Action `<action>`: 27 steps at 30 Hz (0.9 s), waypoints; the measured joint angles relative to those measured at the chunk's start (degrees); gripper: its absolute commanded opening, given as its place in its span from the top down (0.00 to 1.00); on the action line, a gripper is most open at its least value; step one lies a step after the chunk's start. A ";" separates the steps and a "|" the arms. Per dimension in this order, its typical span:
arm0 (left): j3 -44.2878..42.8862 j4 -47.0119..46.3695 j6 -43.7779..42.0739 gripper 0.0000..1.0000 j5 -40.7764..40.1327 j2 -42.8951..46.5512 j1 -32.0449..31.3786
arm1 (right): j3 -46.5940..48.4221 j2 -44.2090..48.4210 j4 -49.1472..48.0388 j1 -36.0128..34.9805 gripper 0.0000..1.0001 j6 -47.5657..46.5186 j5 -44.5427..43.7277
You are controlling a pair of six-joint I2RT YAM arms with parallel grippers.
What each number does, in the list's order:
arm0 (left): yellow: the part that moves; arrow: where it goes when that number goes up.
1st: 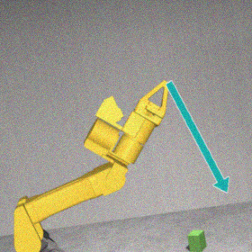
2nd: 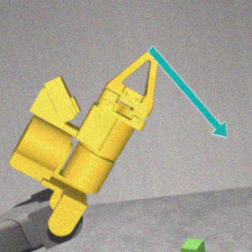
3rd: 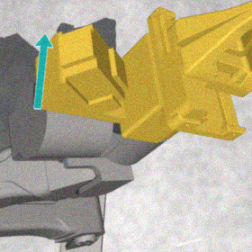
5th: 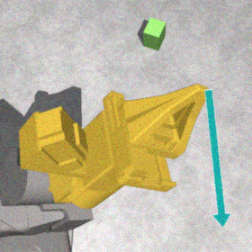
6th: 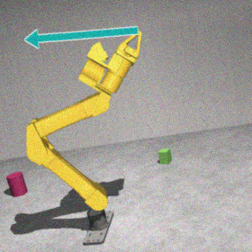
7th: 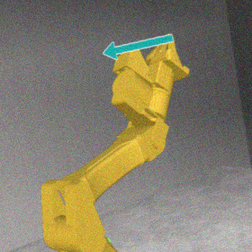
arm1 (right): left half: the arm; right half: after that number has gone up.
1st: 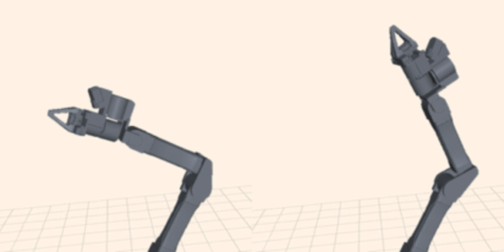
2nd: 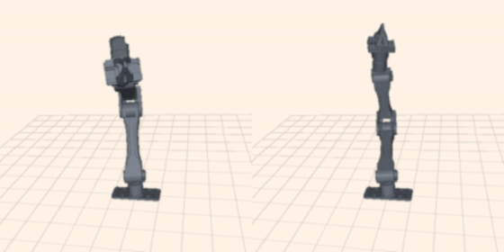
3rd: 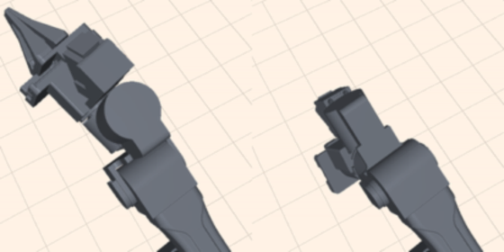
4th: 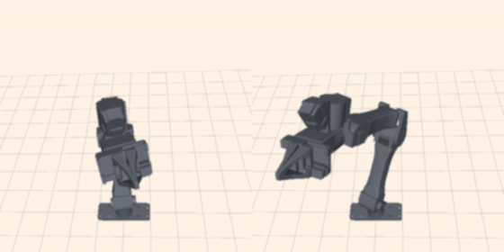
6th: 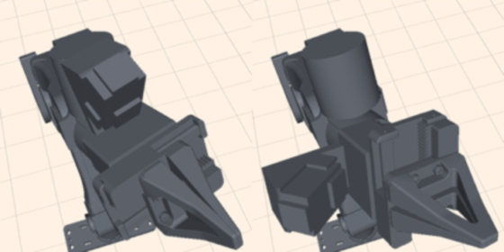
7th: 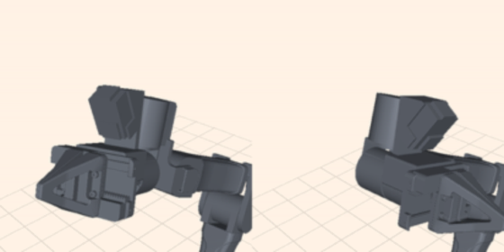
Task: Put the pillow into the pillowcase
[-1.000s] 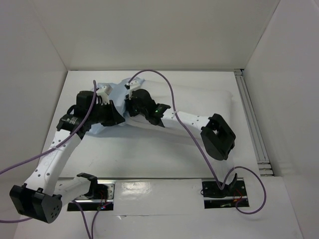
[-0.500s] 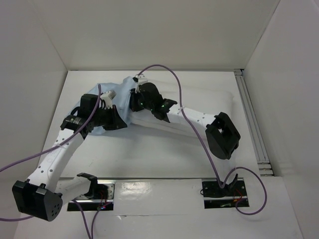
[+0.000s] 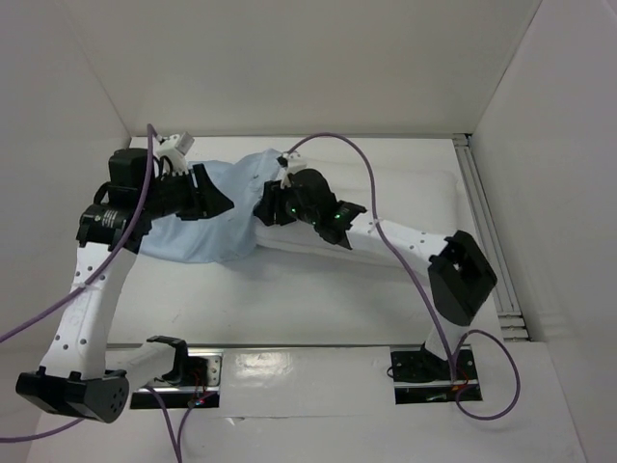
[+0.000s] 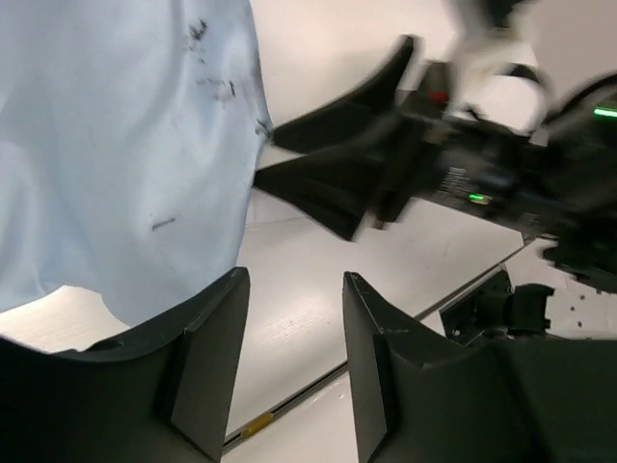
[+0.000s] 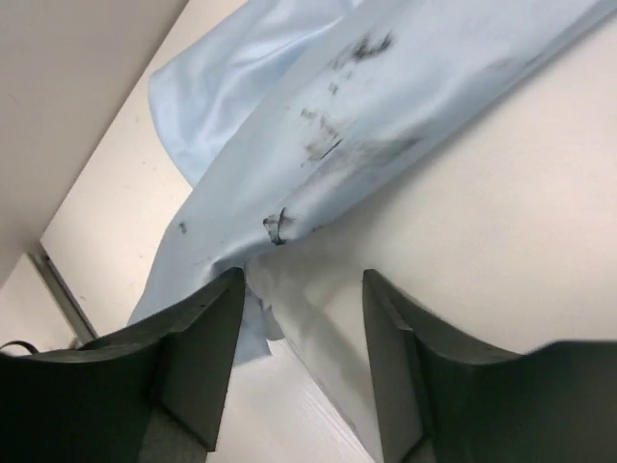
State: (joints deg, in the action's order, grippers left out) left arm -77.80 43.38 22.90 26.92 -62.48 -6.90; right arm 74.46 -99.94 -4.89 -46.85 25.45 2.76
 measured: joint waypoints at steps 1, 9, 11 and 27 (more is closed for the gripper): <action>-0.11 0.15 -0.09 0.37 0.00 -0.17 0.66 | -0.55 1.97 1.29 0.00 0.28 -0.48 -1.16; -0.09 -2.56 2.82 0.26 -3.72 -11.82 -0.26 | 2.23 13.16 19.43 0.31 0.03 -2.29 -19.71; -0.66 -3.13 3.28 0.25 -7.82 -15.72 -2.86 | 3.41 13.90 26.27 1.77 0.01 -1.29 -25.68; -15.93 0.07 3.82 0.94 -40.33 -35.69 -19.12 | -12.31 25.49 40.94 44.85 0.00 4.70 -23.32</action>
State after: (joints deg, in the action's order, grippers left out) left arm -93.73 43.44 26.72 -13.41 -98.17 -26.02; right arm 62.15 -74.46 36.05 -2.00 30.15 -20.56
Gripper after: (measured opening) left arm 0.359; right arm 0.999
